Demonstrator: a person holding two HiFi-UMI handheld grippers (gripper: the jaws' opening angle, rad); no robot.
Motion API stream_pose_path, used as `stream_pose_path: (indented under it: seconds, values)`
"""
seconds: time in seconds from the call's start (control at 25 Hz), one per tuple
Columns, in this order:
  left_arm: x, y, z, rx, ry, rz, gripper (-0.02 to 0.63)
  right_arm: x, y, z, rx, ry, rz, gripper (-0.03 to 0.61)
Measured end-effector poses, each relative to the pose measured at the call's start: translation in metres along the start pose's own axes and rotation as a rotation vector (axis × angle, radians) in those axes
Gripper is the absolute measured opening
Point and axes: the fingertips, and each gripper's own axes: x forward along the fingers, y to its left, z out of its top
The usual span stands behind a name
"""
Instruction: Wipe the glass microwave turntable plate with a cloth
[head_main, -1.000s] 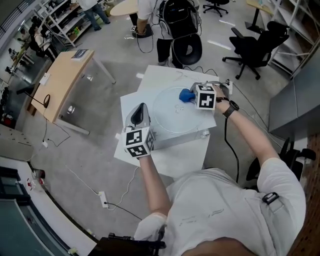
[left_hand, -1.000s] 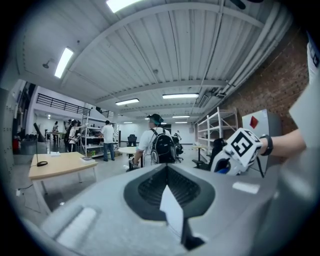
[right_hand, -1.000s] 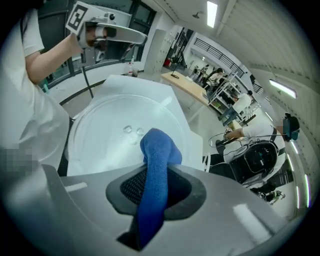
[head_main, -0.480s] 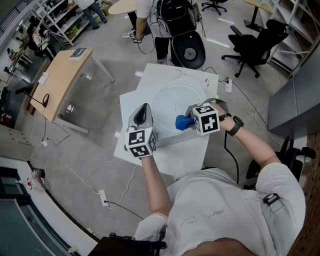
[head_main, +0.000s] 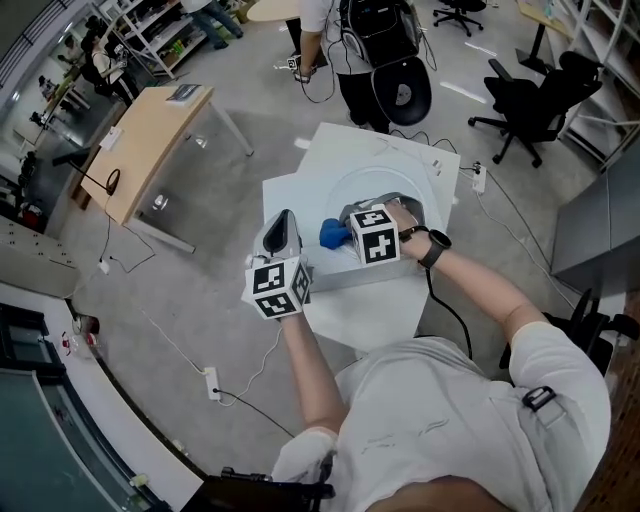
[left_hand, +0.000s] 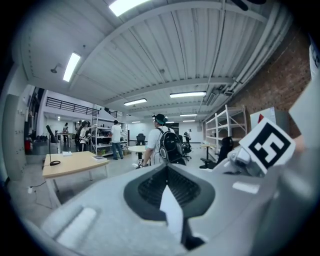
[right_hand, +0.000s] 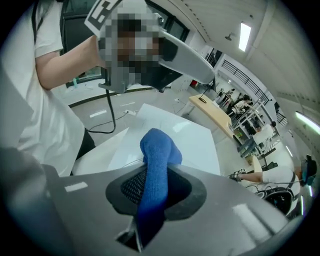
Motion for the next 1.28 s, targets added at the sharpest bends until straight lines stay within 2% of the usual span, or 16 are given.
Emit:
stream_pose_path:
  seconds: [0.2, 0.48, 0.72, 0.88, 1.0, 1.08, 1.28]
  values:
    - [-0.004, 0.001, 0.003, 0.011, -0.004, 0.007, 0.0, 0.01, -0.042, -0.001, 0.021, 0.017, -0.078, 0.064]
    - [0.005, -0.01, -0.002, 0.049, -0.016, -0.011, 0.001, 0.016, -0.089, -0.081, 0.152, 0.117, -0.185, 0.064]
    - [0.015, -0.026, -0.001, 0.038, -0.004, -0.054, 0.0, -0.021, -0.092, -0.141, 0.233, 0.185, -0.218, 0.064]
    - [0.021, -0.03, -0.005, 0.042, -0.005, -0.07, 0.0, -0.049, -0.07, -0.163, 0.24, 0.221, -0.199, 0.064]
    - [0.025, -0.033, -0.007, 0.036, -0.001, -0.081, 0.0, -0.062, -0.049, -0.165, 0.22, 0.228, -0.161, 0.064]
    - [0.028, -0.032, -0.009, 0.038, 0.0, -0.08, 0.0, -0.066, -0.03, -0.157, 0.203, 0.211, -0.117, 0.064]
    - [0.03, -0.033, -0.013, 0.032, 0.011, -0.082, 0.001, -0.055, 0.031, -0.112, 0.131, 0.115, 0.062, 0.064]
